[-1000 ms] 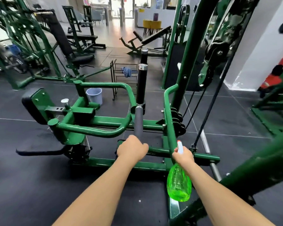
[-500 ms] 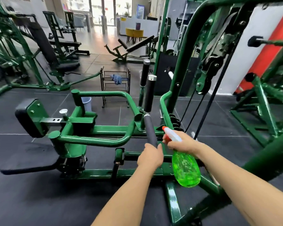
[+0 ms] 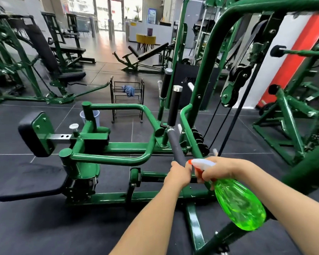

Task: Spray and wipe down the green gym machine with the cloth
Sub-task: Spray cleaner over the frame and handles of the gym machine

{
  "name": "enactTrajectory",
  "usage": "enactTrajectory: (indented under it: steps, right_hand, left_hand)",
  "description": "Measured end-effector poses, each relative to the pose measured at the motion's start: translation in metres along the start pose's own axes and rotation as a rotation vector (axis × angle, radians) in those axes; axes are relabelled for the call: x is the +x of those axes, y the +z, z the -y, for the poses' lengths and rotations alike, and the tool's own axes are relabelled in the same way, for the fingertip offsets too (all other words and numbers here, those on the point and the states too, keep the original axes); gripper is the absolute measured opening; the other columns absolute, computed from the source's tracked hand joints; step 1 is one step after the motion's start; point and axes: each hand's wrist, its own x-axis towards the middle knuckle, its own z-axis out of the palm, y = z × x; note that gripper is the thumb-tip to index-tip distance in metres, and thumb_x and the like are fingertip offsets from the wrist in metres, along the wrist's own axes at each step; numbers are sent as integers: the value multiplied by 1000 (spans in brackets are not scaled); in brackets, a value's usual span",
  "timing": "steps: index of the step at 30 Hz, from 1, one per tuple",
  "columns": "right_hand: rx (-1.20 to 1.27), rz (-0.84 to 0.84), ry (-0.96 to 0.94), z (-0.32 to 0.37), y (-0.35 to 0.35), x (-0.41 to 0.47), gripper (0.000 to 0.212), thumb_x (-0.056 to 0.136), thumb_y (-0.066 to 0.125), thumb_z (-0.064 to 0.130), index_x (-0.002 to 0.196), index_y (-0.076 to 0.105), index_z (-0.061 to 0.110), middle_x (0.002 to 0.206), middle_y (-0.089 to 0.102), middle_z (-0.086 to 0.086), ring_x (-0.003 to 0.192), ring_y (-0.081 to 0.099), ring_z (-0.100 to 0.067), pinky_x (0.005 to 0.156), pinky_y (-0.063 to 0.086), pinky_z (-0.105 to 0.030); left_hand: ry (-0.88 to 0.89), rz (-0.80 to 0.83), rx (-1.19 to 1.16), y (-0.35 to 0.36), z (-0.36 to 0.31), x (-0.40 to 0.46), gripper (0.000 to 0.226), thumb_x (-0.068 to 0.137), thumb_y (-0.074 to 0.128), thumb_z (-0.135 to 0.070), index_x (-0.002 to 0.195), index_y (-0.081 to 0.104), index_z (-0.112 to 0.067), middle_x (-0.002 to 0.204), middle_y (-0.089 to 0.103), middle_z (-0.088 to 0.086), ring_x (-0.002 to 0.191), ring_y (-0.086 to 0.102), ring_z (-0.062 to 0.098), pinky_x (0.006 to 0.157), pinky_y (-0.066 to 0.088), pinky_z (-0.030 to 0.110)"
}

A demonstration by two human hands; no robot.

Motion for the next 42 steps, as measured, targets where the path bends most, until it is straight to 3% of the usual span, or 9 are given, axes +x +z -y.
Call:
enactTrajectory:
  steps: [11,15,18,20,26,31,36,39,42]
  right_hand:
    - [26,-323,-8,24,-35,30,7,82,53,4,84,58,9,83,61,-17,68,54,-22,63,50,-31]
    - [-131,-325,-12,37,-40,56,12,89,48,8,95,51,17,89,53,-12,89,44,-18,84,49,-38]
    - [-177,-371,-41,44,-46,67,17,89,46,6,105,51,11,93,52,-15,86,51,-27,86,48,-43]
    - [-204,-408,-74,46,-54,72,17,89,43,5,103,46,15,90,54,-16,91,57,-35,90,49,-48]
    - [-4,-664,-93,64,-89,82,17,84,46,1,86,62,7,80,59,-9,65,58,-23,52,45,-20]
    - [-3,-639,-80,73,-101,90,18,86,46,4,94,63,6,73,57,-5,56,54,-14,46,40,-15]
    - [1,-482,-99,57,-82,94,12,87,47,6,88,50,17,84,58,-18,75,63,-34,81,57,-44]
    - [-83,-480,-92,49,-67,92,18,86,48,6,91,49,24,90,61,-18,94,64,-39,85,54,-49]
    - [36,-542,-100,33,-55,92,15,82,52,3,73,56,15,87,64,-16,84,66,-36,80,56,-49]
  left_hand:
    - [-79,31,68,-4,-4,10,69,83,43,-62,127,29,-11,130,55,9,109,60,34,95,49,46]
    - [-97,12,189,-14,-11,16,109,84,54,-54,147,-27,-19,136,53,5,109,61,27,97,46,40]
    - [-78,39,232,-19,-16,18,107,86,54,-49,145,-32,-24,134,55,6,95,62,23,100,45,40]
    - [-80,104,258,-19,-17,21,104,91,53,-44,143,-34,-22,137,54,5,107,59,23,105,39,39]
    - [-94,106,332,-19,-17,25,102,93,48,-49,141,-37,-20,146,45,10,128,47,31,111,31,47]
    - [-95,103,316,-22,-19,20,97,95,44,-47,142,-36,-21,150,39,9,131,46,30,113,28,47]
    - [-88,88,274,-19,-18,20,96,95,44,-46,142,-35,-22,150,39,9,131,44,32,112,29,49]
    - [-79,89,240,-20,-19,21,98,94,46,-46,143,-34,-22,151,37,9,133,43,32,112,29,48]
    - [-70,125,206,-23,-21,17,97,95,48,-43,145,-32,-19,154,32,10,138,36,30,115,25,43]
